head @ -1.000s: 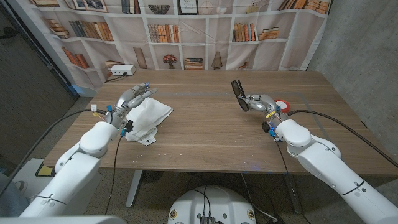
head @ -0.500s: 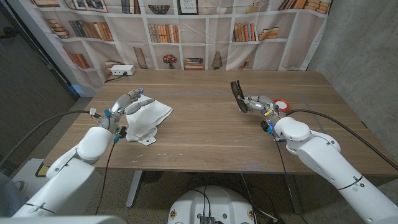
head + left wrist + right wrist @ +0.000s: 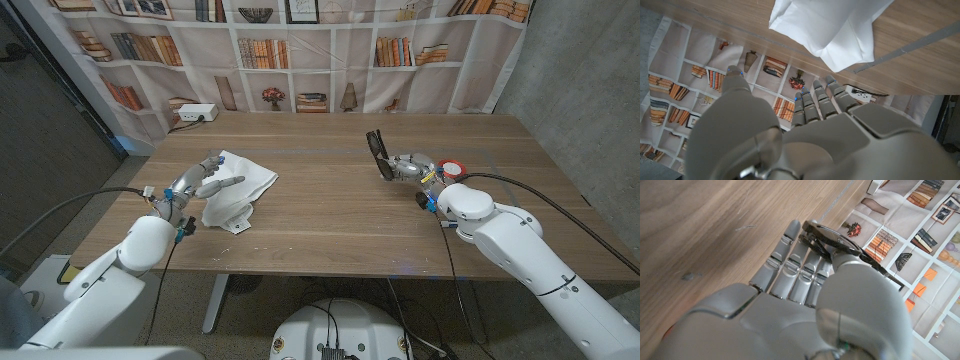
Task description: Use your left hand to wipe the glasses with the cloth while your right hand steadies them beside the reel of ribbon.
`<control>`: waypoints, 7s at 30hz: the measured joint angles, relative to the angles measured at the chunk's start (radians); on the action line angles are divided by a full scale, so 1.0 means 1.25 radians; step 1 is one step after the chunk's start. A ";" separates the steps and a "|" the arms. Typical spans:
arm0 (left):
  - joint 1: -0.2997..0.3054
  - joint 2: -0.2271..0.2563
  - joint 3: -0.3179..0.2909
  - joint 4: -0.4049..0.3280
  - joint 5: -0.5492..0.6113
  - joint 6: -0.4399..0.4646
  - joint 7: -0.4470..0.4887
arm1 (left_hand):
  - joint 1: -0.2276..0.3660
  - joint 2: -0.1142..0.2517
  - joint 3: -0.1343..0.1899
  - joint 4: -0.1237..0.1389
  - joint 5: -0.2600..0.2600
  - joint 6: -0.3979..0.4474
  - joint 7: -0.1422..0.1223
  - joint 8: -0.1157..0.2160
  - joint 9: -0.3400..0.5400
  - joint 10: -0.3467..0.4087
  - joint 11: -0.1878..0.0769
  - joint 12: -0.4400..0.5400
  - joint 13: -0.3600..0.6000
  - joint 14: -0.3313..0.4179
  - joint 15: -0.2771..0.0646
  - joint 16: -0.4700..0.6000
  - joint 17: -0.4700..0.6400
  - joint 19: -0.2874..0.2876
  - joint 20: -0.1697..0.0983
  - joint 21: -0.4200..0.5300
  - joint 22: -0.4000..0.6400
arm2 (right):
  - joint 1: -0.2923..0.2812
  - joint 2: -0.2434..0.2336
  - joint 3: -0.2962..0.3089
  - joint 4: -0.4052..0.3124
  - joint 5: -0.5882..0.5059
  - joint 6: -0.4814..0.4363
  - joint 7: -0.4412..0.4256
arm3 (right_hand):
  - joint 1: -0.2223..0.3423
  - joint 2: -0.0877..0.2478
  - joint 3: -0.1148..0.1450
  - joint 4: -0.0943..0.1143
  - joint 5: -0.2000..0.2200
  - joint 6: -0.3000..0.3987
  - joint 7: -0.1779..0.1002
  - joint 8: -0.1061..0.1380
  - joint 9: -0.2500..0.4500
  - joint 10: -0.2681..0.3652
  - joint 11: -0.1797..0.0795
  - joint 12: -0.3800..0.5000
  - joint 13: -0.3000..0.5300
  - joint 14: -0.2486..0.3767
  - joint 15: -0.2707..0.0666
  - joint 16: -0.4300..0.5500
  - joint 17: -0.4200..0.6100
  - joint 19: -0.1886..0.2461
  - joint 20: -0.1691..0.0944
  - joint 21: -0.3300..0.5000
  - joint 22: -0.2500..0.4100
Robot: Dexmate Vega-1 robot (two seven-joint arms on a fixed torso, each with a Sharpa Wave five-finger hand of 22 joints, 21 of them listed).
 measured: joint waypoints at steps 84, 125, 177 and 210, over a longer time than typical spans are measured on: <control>-0.375 0.276 0.508 0.213 0.137 0.246 0.077 | 0.171 0.041 -0.004 -0.004 0.031 0.217 -0.029 0.036 0.004 0.201 -0.028 0.032 0.004 0.215 -0.008 0.032 0.001 0.321 0.113 0.054 -0.005 | 0.044 0.022 -0.035 0.012 -0.017 -0.037 0.020 | -0.007 -0.003 0.000 0.000 -0.003 0.004 0.001 -0.009 0.015 0.000 0.000 -0.007 0.000 0.002 -0.002 -0.007 0.000 0.000 0.000 0.011 -0.007; -0.313 0.166 0.399 0.108 0.068 0.116 0.318 | 0.381 0.131 0.183 -0.009 -0.069 0.586 -0.002 0.096 0.025 0.584 -0.049 0.052 0.025 0.707 -0.128 0.034 -0.004 0.710 -0.104 0.117 -0.006 | 0.005 0.030 -0.005 0.014 -0.002 0.015 0.009 | -0.010 0.000 0.000 0.000 -0.004 0.003 0.002 -0.008 0.018 0.000 0.000 -0.011 0.000 0.004 -0.003 -0.011 0.002 -0.006 0.000 0.022 -0.007; -0.354 -0.082 0.435 0.080 -0.022 -0.140 0.177 | 0.388 0.129 0.216 0.001 -0.074 0.585 0.005 0.101 0.045 0.593 -0.043 0.065 0.100 0.735 -0.126 0.019 0.012 0.715 -0.098 0.105 -0.004 | -0.086 0.028 0.043 -0.029 0.006 0.074 -0.047 | -0.013 -0.006 0.000 0.000 -0.004 0.006 0.005 -0.013 0.019 0.000 0.000 -0.010 0.000 0.007 -0.005 -0.011 0.002 -0.006 0.000 0.031 -0.011; -0.500 -0.152 0.565 0.090 -0.008 -0.023 0.092 | 0.383 0.124 0.225 0.004 -0.074 0.588 0.007 0.098 0.042 0.597 -0.039 0.067 0.122 0.745 -0.124 0.018 0.012 0.715 -0.098 0.099 -0.004 | -0.135 0.027 -0.006 -0.092 -0.173 0.096 -0.217 | -0.016 -0.002 0.003 0.003 -0.006 0.010 0.007 -0.015 0.015 0.003 0.003 -0.010 0.000 0.007 -0.004 -0.011 0.002 -0.006 0.000 0.044 -0.015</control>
